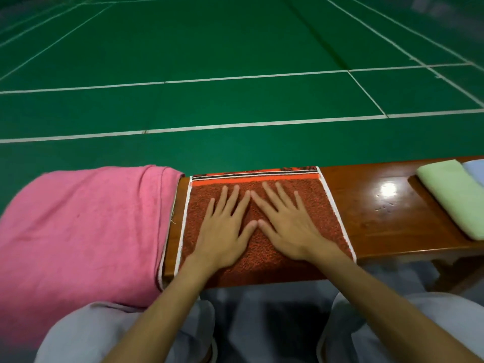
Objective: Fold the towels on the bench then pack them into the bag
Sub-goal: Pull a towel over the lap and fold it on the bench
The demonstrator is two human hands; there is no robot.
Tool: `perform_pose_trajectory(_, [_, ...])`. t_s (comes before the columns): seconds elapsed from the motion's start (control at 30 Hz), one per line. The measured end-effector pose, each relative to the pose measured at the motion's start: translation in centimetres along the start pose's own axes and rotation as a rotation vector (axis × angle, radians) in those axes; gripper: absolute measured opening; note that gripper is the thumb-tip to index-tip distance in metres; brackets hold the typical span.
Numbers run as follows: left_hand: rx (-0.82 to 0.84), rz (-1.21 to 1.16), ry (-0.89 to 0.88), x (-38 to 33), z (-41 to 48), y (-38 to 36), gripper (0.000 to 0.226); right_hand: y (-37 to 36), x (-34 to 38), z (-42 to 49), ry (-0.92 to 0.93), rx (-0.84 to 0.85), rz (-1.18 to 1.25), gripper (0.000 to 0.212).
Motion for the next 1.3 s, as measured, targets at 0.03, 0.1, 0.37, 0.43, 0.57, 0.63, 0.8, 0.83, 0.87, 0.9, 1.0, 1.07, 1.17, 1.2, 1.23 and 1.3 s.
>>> perform_pose_trajectory(0.03, [0.017,0.031,0.022,0.1,-0.1,-0.8,0.074,-0.9,0.0,-0.1,0.001,0.018,-0.041,0.066])
perform_pose_trajectory(0.1, [0.017,0.061,0.078,1.0,-0.2,-1.5,0.075,-1.4,-1.3,-0.2,-0.039,0.022,-0.061,0.068])
perform_pose_trajectory(0.37, [-0.044,0.064,0.274,5.5,-0.6,-0.5,0.086,0.1,-8.9,-1.7,-0.308,0.011,-0.097,0.091])
perform_pose_trajectory(0.43, [-0.043,0.051,0.274,5.7,-0.6,-0.5,0.087,0.2,-9.3,-1.9,-0.326,0.018,-0.092,0.092])
perform_pose_trajectory(0.57, [-0.147,-0.197,0.306,5.7,-0.6,0.6,0.077,0.5,-9.0,-1.9,-0.353,-0.037,-0.027,0.082])
perform_pose_trajectory(0.63, [-0.278,-0.284,0.379,5.9,-1.0,2.0,0.069,1.6,-8.7,-2.0,-0.408,-0.203,0.030,0.077])
perform_pose_trajectory(0.8, [-0.170,-0.243,0.625,7.9,-1.3,3.2,0.046,3.1,-10.3,-2.2,-0.722,-0.205,0.224,0.050])
perform_pose_trajectory(0.83, [-0.144,-0.295,0.636,8.0,-1.2,3.4,0.037,3.2,-10.4,-2.3,-0.748,-0.153,0.266,0.044])
perform_pose_trajectory(0.87, [-0.120,-0.344,0.643,8.1,-1.0,3.4,0.028,3.3,-10.4,-2.2,-0.757,-0.105,0.284,0.039])
perform_pose_trajectory(0.9, [-0.095,-0.378,0.657,7.9,-1.0,3.5,0.025,3.3,-10.4,-2.2,-0.757,-0.072,0.292,0.035])
perform_pose_trajectory(1.0, [-0.078,-0.558,0.717,8.0,-0.9,3.6,0.029,3.7,-11.0,-2.2,-0.745,-0.085,0.430,0.024])
perform_pose_trajectory(1.07, [-0.107,-0.844,0.754,8.0,-1.0,4.4,0.029,4.6,-11.4,-2.7,-0.703,-0.174,0.728,0.023])
perform_pose_trajectory(1.17, [-0.147,-1.204,0.734,7.6,-1.4,6.6,0.033,6.7,-10.6,-3.6,-0.525,-0.249,1.281,0.040])
perform_pose_trajectory(1.2, [-0.180,-1.268,0.698,7.7,-1.5,7.3,0.044,7.4,-10.5,-3.9,-0.453,-0.244,1.364,0.055])
perform_pose_trajectory(1.23, [-0.210,-1.308,0.655,7.9,-1.5,7.9,0.055,8.1,-10.4,-4.1,-0.374,-0.232,1.406,0.068])
perform_pose_trajectory(1.3, [-0.218,-1.311,0.546,8.2,-1.6,8.9,0.063,9.0,-10.7,-4.4,-0.242,-0.188,1.425,0.077])
Point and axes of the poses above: each hand's wrist, its own z-axis towards the middle knuckle, its own y-axis out of the back of the hand, x = y × z, the point moved 3 cm from there along z, towards the middle knuckle, and after that the axes turned 1 degree about x, right-handed, at the moved point
